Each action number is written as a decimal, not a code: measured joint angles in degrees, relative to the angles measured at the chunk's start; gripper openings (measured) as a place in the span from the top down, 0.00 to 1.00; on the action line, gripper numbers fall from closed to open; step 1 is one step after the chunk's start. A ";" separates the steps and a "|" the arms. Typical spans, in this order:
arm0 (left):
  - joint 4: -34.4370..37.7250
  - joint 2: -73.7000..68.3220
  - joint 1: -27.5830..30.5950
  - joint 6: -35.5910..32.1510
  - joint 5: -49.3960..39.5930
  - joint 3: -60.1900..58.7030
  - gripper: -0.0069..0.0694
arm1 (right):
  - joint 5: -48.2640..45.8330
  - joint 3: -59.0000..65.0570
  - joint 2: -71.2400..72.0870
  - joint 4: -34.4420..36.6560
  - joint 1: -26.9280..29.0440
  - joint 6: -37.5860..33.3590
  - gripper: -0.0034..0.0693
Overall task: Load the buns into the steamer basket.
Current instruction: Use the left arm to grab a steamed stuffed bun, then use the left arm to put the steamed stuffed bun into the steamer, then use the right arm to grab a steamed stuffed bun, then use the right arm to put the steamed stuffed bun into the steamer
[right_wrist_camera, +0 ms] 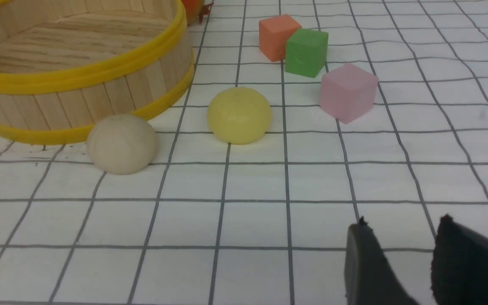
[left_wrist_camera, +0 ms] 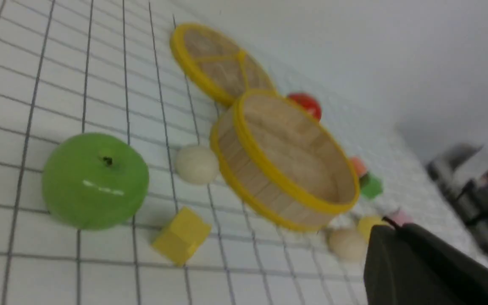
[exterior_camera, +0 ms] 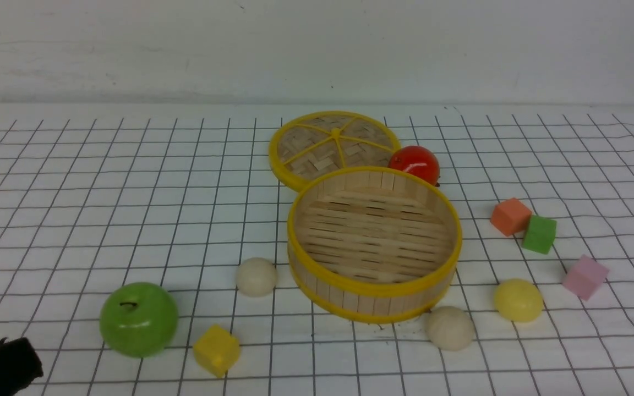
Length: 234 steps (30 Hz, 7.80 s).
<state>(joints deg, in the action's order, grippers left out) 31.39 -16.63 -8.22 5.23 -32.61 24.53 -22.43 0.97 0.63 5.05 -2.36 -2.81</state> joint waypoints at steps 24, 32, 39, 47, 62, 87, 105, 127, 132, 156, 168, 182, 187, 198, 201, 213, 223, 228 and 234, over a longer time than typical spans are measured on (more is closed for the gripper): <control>-25.70 -82.89 -17.95 0.76 -17.11 52.12 0.93 | 0.00 0.00 0.00 0.00 0.00 0.00 0.62; -29.57 -93.21 -17.95 0.14 -17.55 60.39 0.73 | 0.00 0.00 0.00 0.00 0.00 0.00 0.62; -30.90 -95.46 -17.90 0.01 -13.74 61.04 0.58 | 0.00 0.00 0.00 0.00 0.00 0.00 0.62; -33.18 -98.13 -17.90 -0.05 -10.35 61.17 0.58 | 0.00 0.00 0.00 0.00 0.00 0.00 0.62; -34.24 -98.84 -17.90 -0.05 -9.17 61.21 0.73 | 0.00 0.00 0.00 0.00 0.00 0.00 0.62; -33.78 -88.37 -21.88 -1.20 -10.92 63.78 0.93 | 0.00 0.00 0.00 0.00 0.00 0.00 0.62; -33.89 -106.79 -23.13 -3.79 -3.47 76.21 0.70 | 0.00 0.00 0.00 0.00 0.00 0.00 0.62; -22.06 -52.32 -23.13 -1.32 1.39 39.70 0.93 | 0.04 0.01 0.00 -2.63 0.00 -0.35 0.62; -18.90 -27.74 -23.13 -1.98 15.94 13.42 0.93 | 1.49 0.21 0.00 -4.70 0.00 0.12 0.62; -14.43 17.23 -23.13 -2.15 26.99 -22.71 0.93 | -26.85 -41.33 -41.77 12.14 0.00 1.30 0.92; -14.43 17.23 -23.13 -2.17 22.34 -24.59 0.93 | -29.41 -59.07 -80.15 9.12 -15.25 0.28 0.95; -14.43 17.23 -23.13 -2.17 22.11 -24.59 0.93 | -22.21 -65.01 -96.07 4.14 -19.85 6.66 0.48; -14.43 17.23 -23.13 -2.17 22.11 -24.59 0.93 | -18.58 -65.06 -99.56 6.38 -19.85 4.94 0.46; -14.43 17.23 -23.13 -2.17 22.05 -24.59 0.93 | -13.93 -65.10 -103.11 6.37 -19.89 4.39 0.56; -14.43 17.23 -23.13 -2.17 22.05 -24.59 0.93 | -13.73 -65.17 -103.81 5.97 -19.89 3.19 0.64; -14.43 17.23 -23.13 -2.17 21.99 -24.59 0.92 | -17.84 -65.28 -98.94 5.76 -19.89 1.09 0.94; -14.43 17.23 -23.13 -2.17 21.99 -24.59 0.91 | -9.82 -68.41 -91.33 13.86 -19.92 -6.55 0.93; -14.43 17.23 -23.13 -2.17 21.93 -24.59 0.90 | 0.37 -70.48 -101.65 16.95 -19.92 -10.23 0.90; -14.43 17.23 -23.13 -2.17 21.93 -24.59 0.90 | 2.63 -71.56 -108.04 18.70 -19.96 -10.47 0.71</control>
<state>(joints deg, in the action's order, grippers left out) 16.96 0.59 -31.35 3.06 -10.68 -0.07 -19.80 -70.59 -107.42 23.75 -22.32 -13.28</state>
